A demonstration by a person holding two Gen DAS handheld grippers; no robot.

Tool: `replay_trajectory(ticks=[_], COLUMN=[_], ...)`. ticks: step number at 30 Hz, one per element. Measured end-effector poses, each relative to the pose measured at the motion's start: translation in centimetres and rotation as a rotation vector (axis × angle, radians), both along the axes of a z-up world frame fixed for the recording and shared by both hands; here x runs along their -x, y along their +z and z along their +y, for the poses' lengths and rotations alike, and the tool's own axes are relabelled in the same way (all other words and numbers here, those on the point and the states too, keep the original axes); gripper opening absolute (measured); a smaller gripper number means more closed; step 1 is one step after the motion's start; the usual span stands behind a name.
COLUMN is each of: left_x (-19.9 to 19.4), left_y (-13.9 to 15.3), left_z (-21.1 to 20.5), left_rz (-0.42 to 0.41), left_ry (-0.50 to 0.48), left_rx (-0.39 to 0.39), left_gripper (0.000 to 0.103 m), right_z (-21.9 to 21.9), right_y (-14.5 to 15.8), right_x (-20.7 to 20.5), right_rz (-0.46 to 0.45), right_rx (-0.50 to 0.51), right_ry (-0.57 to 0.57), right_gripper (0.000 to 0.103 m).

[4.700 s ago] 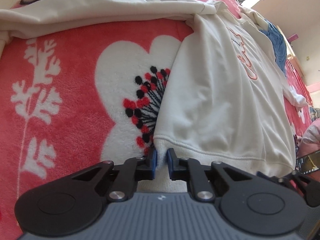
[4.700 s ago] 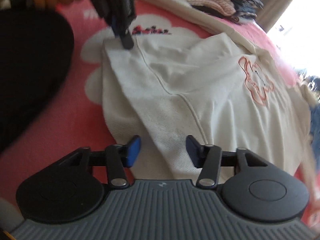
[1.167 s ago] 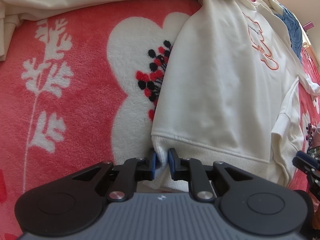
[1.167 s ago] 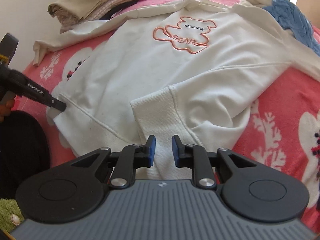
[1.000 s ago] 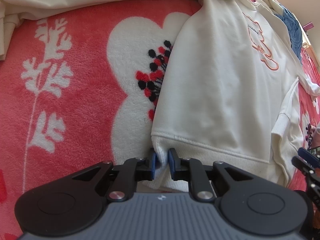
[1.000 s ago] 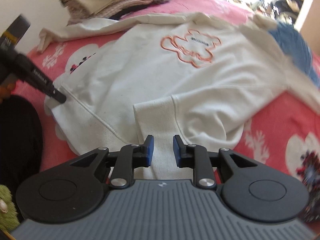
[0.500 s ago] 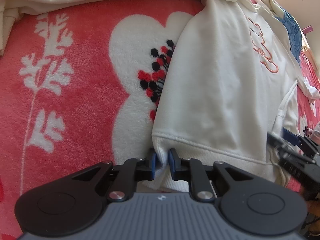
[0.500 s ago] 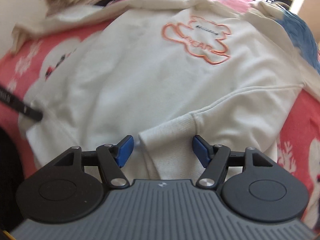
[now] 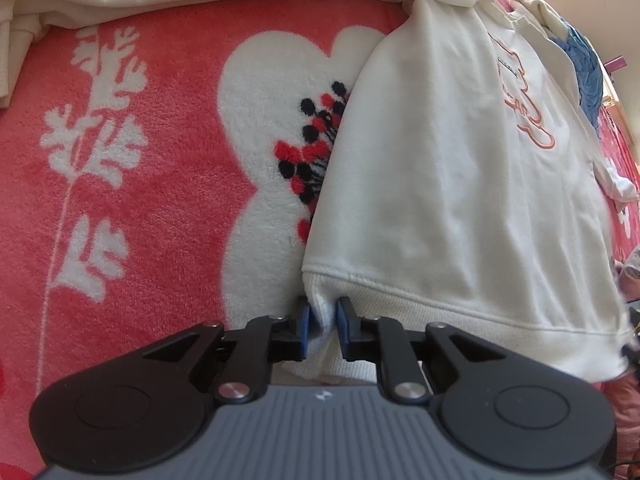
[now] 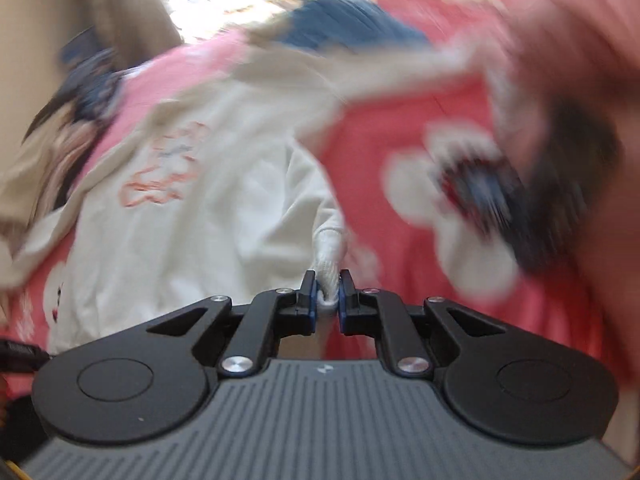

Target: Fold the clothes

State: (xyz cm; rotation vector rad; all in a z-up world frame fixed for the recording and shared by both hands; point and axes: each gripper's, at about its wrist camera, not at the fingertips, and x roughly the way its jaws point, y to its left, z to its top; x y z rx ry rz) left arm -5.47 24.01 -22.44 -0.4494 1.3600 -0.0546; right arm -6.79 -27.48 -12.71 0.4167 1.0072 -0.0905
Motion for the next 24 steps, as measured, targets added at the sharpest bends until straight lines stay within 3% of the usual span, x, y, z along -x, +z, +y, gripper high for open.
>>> replay_trajectory(ticks=[3,6,8,11,17,18,20,21,22,23,24], left_x=[-0.2,-0.4,-0.5,-0.7,-0.9,-1.0,-1.1,-1.1,-1.0,-1.0,-0.7], left_y=[0.2,0.2,0.0,-0.1,-0.3,-0.5,-0.6,-0.5,-0.3,-0.1,0.0], left_z=[-0.5,-1.0,-1.2,-1.4,-0.9,-1.0,-1.5,-1.9,-2.3,-2.8,-3.5], left_rz=[0.002,0.004,0.006,0.006,0.004,0.005,0.000,-0.007,-0.018,-0.028,-0.022], left_ry=[-0.012,-0.017,-0.016,-0.018,-0.005,-0.002,-0.009,-0.014,-0.027,-0.039,-0.037], left_rx=[-0.019,-0.029,-0.029,-0.021,0.035,0.038,0.025,0.006,-0.012,-0.027,-0.023], left_gripper=[0.016,0.015,0.016,0.016,0.019,0.019,0.018,0.017,0.015,0.009,0.007], right_z=[-2.9,-5.3,-6.2,-7.0,-6.4,-6.0,-5.3,-5.0,-4.9,-4.8,-4.7], right_y=[-2.9,-4.3,-4.7,-6.2,-9.8,-10.2,-10.4,-10.4,-10.1,-9.8,-9.3], right_x=[0.4,1.0,0.9,-0.5,-3.6,-3.7,-3.7,-3.6,-3.5,-3.3,-3.3], right_rz=[0.126,0.166,0.155,0.154,0.279,0.300,0.319,0.328,0.321,0.312,0.298], right_rx=[-0.204,-0.323,-0.367,-0.419,-0.588,-0.628,-0.615,-0.604,-0.598,-0.594,-0.587], right_ry=[-0.075,-0.156,-0.173,-0.151,-0.044,-0.009,0.025,0.041,0.050,0.059,0.062], right_gripper=[0.015,0.033,0.053,0.061,0.061,0.061,0.058,0.044,0.023,0.008,0.008])
